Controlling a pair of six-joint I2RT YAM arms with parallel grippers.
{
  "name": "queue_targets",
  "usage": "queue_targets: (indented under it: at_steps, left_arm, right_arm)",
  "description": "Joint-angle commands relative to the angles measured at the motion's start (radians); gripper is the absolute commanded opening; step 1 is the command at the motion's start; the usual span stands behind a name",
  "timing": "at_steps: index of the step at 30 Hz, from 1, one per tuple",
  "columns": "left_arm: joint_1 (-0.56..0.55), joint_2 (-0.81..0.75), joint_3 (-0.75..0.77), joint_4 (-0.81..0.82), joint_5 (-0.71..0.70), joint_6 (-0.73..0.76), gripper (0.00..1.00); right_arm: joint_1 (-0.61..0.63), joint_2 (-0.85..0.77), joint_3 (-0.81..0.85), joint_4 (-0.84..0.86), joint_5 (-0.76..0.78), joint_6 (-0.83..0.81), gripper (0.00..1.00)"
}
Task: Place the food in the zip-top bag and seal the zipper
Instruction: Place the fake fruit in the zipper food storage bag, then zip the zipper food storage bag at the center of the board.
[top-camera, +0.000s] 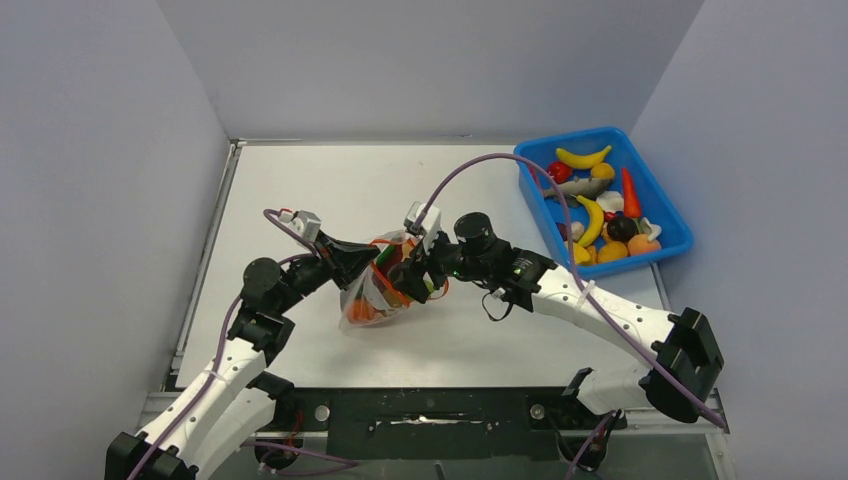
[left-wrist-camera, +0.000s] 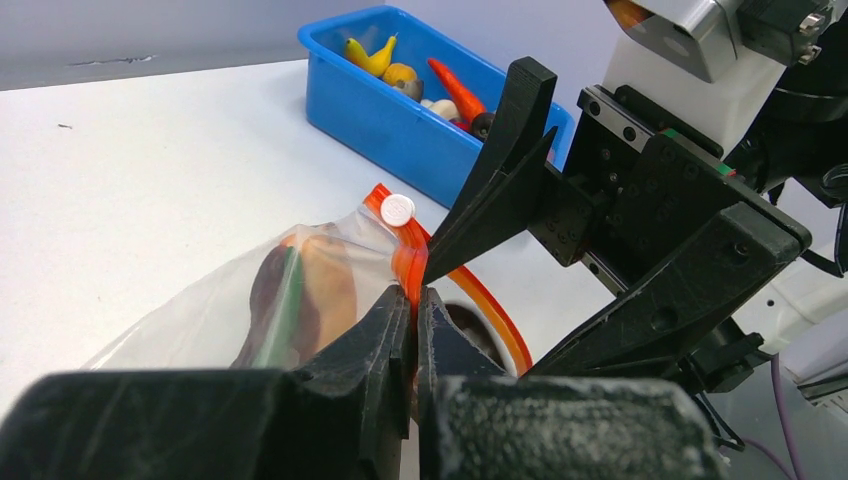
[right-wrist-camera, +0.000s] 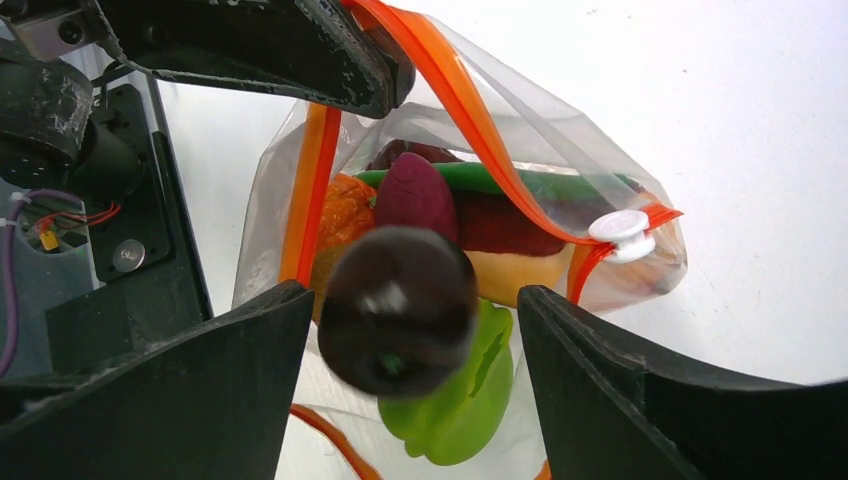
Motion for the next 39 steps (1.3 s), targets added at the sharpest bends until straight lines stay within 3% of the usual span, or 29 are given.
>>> queue_targets:
  at_steps: [1, 4, 9, 19, 22, 24, 29, 39]
  left_arm:
    - [-0.005, -0.025, 0.018, 0.118, -0.007, -0.013, 0.0]
    - [-0.005, -0.026, 0.013, 0.118, -0.005, -0.014, 0.0]
    - [-0.005, -0.03, 0.012, 0.111, 0.005, -0.003, 0.0]
    - [-0.005, -0.053, 0.031, 0.032, 0.102, 0.076, 0.0]
    - [-0.005, -0.061, 0.037, 0.013, 0.145, 0.087, 0.0]
    - [-0.005, -0.068, 0.041, -0.001, 0.17, 0.1, 0.0]
    - [-0.005, -0.08, 0.04, -0.017, 0.26, 0.143, 0.0]
    - [-0.005, -0.059, 0.03, 0.028, 0.36, 0.132, 0.0]
  right_arm:
    - [0.01, -0.025, 0.037, 0.018, 0.023, -0.02, 0.79]
    - [0.01, -0.042, 0.037, 0.008, 0.023, -0.027, 0.82]
    - [0.01, -0.102, 0.04, -0.019, 0.005, -0.088, 0.78]
    - [0.007, -0.201, 0.044, -0.254, 0.032, -0.476, 0.68]
    - [0.009, -0.237, 0.025, -0.297, 0.019, -0.584, 0.51]
    - [0.008, -0.268, 0.009, -0.311, 0.007, -0.642, 0.44]
    - [0.008, -0.333, -0.035, -0.316, -0.001, -0.756, 0.51]
    - [0.009, -0.262, -0.026, -0.319, -0.091, -0.829, 0.59]
